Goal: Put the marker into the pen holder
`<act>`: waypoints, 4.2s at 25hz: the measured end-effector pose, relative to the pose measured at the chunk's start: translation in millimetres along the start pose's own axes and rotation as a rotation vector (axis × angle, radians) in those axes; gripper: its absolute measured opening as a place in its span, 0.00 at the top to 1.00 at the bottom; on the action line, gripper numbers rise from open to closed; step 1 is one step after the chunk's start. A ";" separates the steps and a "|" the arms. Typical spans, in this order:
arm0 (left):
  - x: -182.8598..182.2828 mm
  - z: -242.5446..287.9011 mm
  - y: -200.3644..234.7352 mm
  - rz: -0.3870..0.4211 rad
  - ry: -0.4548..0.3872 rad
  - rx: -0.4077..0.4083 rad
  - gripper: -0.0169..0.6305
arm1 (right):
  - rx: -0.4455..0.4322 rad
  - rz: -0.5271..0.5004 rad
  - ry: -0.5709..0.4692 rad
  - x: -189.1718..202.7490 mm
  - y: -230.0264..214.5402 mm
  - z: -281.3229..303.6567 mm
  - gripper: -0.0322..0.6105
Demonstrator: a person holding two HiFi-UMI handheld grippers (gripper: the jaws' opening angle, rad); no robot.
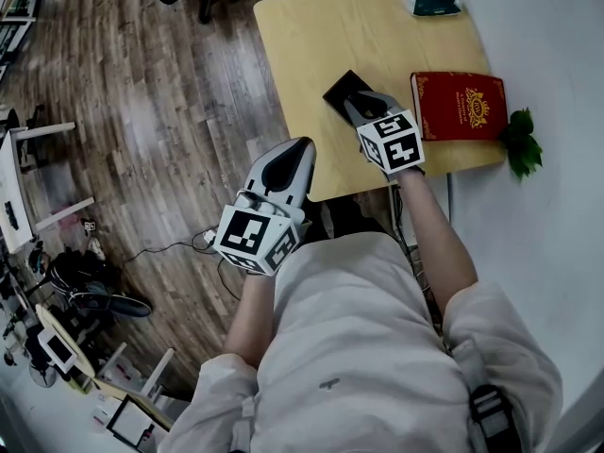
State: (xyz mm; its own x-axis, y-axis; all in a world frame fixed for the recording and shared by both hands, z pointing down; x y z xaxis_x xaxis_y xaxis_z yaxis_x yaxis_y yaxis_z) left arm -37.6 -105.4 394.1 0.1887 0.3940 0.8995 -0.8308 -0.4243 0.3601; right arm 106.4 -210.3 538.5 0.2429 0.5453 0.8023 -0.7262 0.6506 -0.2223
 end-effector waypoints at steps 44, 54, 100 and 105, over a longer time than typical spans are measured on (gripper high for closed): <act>9.0 -13.1 -5.6 0.012 0.010 -0.006 0.95 | 0.015 -0.009 -0.026 1.3 4.6 -15.5 0.82; -3.6 -26.3 4.5 0.035 -0.007 0.037 0.95 | 0.072 -0.016 -0.050 -8.0 19.2 -33.8 0.85; 12.6 -233.3 37.9 0.115 0.010 0.375 0.95 | 0.314 -0.098 -0.320 -10.7 331.2 -170.7 0.95; 16.1 -246.6 34.2 0.118 0.011 0.395 0.95 | 0.325 -0.112 -0.363 -8.4 352.4 -187.5 0.95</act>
State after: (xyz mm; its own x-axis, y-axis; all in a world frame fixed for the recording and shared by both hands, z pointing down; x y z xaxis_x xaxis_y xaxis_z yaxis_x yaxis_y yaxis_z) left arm -192.1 87.5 359.9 0.0964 0.3317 0.9385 -0.5814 -0.7465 0.3235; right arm -30.9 113.5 349.5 0.1331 0.2244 0.9654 -0.8855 0.4645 0.0141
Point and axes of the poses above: the fingertips, and each gripper's own axes: z forward along the fingers, y to its left, x out of its underside, the point moved 7 cm from there along -z, backward along the fingers, and after that the axes turned 9 degrees about -y, right-handed, at the moved point
